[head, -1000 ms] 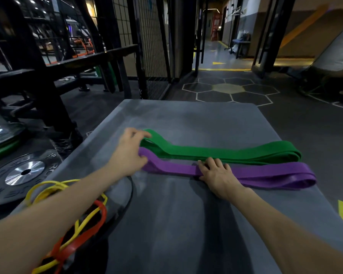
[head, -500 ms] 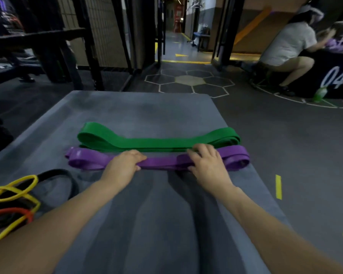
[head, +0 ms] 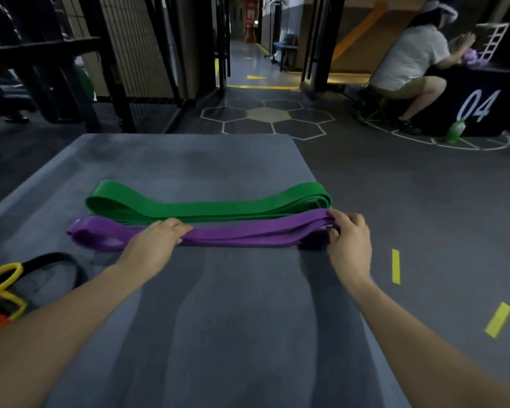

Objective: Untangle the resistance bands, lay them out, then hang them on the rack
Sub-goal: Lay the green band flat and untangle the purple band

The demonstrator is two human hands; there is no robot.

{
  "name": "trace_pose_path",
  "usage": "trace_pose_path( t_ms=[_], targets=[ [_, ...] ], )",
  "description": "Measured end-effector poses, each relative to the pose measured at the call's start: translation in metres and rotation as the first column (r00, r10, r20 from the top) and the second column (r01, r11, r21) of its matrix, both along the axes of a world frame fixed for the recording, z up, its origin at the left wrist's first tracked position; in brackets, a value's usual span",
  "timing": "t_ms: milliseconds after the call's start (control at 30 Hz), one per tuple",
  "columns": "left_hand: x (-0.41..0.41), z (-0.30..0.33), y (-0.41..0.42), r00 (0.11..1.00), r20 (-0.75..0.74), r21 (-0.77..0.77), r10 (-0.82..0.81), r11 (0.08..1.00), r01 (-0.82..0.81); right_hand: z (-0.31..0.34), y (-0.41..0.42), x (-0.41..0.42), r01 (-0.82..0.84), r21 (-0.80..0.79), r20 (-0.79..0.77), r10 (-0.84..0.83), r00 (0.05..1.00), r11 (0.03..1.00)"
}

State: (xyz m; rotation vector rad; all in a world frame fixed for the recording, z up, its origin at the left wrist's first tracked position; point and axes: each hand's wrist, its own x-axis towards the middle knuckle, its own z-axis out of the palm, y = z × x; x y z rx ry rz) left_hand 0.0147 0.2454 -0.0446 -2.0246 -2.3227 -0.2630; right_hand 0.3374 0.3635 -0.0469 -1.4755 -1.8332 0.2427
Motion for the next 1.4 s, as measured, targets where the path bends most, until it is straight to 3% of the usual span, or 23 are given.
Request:
trace_pose_path(
  t_ms=[100, 200, 300, 467, 567, 700, 800, 933, 1000, 1133, 1233, 1333, 1400],
  targets=[
    [0.0, 0.007, 0.001, 0.995, -0.094, 0.001, 0.028, 1.0, -0.028, 0.001, 0.009, 0.002, 0.011, 0.094, 0.017, -0.012, 1.0, 0.995],
    [0.006, 0.015, -0.003, 0.972, -0.232, 0.141, -0.042, 0.987, 0.076, 0.004, 0.021, 0.002, -0.007, 0.117, 0.028, 0.003, 1.0, 0.993],
    [0.0, 0.008, -0.002, 0.914, -0.404, 0.151, -0.044, 0.982, 0.114, -0.005, 0.023, 0.0, -0.006, 0.151, 0.208, -0.025, 0.978, 0.989],
    [0.003, 0.0, -0.007, 0.985, -0.168, 0.056, 0.038, 0.998, -0.029, -0.009, 0.026, 0.005, -0.045, 0.222, 0.335, -0.033, 0.942, 0.974],
    [0.006, 0.003, -0.003, 0.977, -0.207, 0.009, 0.057, 0.998, -0.057, -0.003, 0.02, 0.005, -0.134, 0.314, 0.385, 0.003, 0.923, 0.94],
    [0.005, -0.003, -0.005, 0.987, -0.147, 0.064, 0.067, 0.996, -0.058, 0.008, -0.001, -0.026, -0.422, 0.339, 0.475, 0.234, 0.848, 0.841],
    [0.0, -0.008, -0.003, 0.99, -0.128, 0.094, 0.051, 0.995, -0.039, 0.01, -0.01, -0.065, -0.529, 0.233, 0.535, 0.347, 0.77, 0.816],
    [-0.007, -0.013, -0.007, 0.984, -0.175, 0.159, -0.045, 0.985, 0.073, -0.007, -0.012, -0.094, -0.516, 0.048, 0.58, 0.397, 0.711, 0.855],
    [-0.011, -0.016, -0.008, 0.981, -0.173, 0.195, -0.084, 0.974, 0.117, -0.014, -0.013, -0.092, -0.52, 0.066, 0.544, 0.406, 0.734, 0.852],
    [-0.019, -0.011, -0.002, 0.996, -0.028, 0.221, -0.085, 0.971, 0.089, -0.01, -0.012, -0.085, -0.475, 0.134, 0.534, 0.341, 0.774, 0.87],
    [-0.015, -0.015, -0.005, 0.992, 0.124, 0.294, -0.013, 0.956, -0.025, -0.011, -0.014, -0.086, -0.433, 0.136, 0.495, 0.318, 0.809, 0.891],
    [-0.009, -0.018, -0.009, 0.998, 0.061, 0.322, 0.009, 0.946, -0.028, -0.014, -0.015, -0.087, -0.425, 0.117, 0.476, 0.325, 0.817, 0.898],
    [-0.007, -0.013, -0.012, 0.999, 0.039, 0.236, 0.032, 0.971, -0.041, -0.014, -0.016, -0.087, -0.416, 0.083, 0.474, 0.331, 0.816, 0.906]
  ],
)
